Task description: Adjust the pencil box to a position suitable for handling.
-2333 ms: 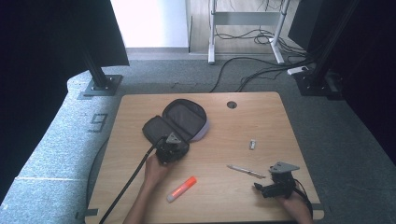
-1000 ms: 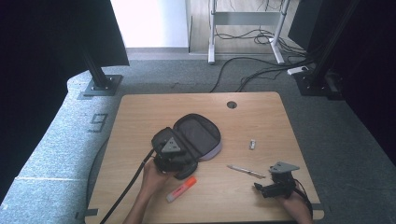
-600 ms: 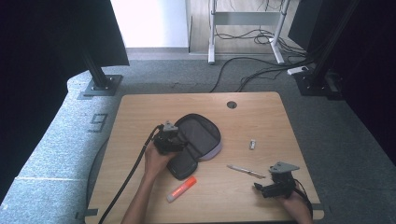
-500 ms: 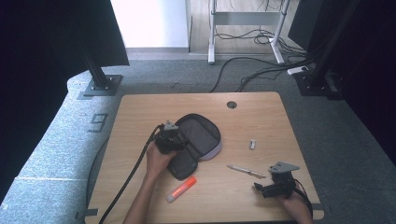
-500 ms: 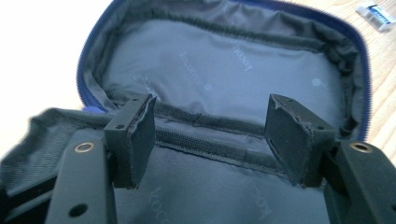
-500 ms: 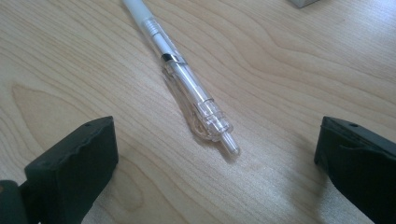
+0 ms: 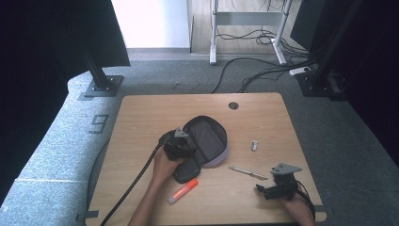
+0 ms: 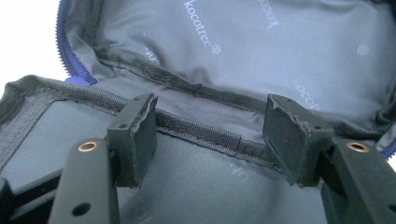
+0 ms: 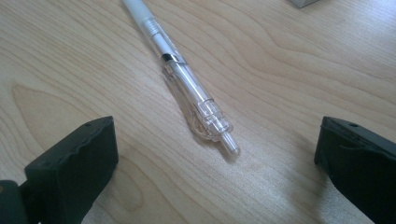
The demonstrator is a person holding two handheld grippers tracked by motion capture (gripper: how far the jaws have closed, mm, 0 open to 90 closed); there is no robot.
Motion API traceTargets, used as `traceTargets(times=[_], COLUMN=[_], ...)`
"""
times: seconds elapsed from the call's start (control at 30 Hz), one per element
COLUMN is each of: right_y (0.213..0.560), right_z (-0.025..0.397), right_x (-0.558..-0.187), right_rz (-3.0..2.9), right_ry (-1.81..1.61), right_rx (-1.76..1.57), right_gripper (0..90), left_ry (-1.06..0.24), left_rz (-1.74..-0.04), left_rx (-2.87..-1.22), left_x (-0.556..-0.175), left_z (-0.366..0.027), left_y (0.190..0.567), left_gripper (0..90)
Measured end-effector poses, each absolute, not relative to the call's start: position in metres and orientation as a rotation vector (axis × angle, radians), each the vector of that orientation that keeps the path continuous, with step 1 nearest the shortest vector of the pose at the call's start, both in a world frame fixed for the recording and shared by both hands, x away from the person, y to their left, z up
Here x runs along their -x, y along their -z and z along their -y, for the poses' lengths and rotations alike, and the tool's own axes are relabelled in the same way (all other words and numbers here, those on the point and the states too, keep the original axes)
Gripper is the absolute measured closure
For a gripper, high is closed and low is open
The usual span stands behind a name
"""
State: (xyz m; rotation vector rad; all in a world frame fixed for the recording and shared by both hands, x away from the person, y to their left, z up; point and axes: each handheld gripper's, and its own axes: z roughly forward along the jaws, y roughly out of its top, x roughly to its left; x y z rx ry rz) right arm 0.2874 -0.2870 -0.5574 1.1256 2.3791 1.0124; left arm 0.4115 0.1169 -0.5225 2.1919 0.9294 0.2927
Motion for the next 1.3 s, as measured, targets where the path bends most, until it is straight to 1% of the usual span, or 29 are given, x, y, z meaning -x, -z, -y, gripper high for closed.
traceTargets(times=[0.17,0.33,0.57,0.73,1.17,1.3], right_y=[0.557,0.557,0.557,0.557,0.557,0.557], right_z=[0.287,0.287,0.287,0.287,0.287,0.287], right_x=[-0.287,-0.287,-0.287,-0.287,-0.287,-0.287], right_rz=[-2.379,-2.379,-2.379,-2.379,-2.379,-2.379], right_ry=[-1.012,-1.012,-1.012,-1.012,-1.012,-1.012], right_rx=[-1.126,-1.126,-1.126,-1.126,-1.126,-1.126], right_gripper=[0.0,0.0,0.0,0.0,0.0,0.0], left_ry=[-0.285,-0.260,-0.254,-0.264,-0.284,-0.294], left_rz=[-0.891,-0.882,-0.864,-0.850,-0.793,-0.773], left_rx=[-2.216,-2.151,-2.117,-2.091,-2.098,-2.111], left_x=[-0.408,-0.407,-0.398,-0.388,-0.363,-0.354], left_z=[-0.109,-0.114,-0.126,-0.137,-0.152,-0.156], left_y=[0.520,0.509,0.492,0.485,0.468,0.464], left_gripper=[35.8,35.7,31.1,29.4,25.8,22.7])
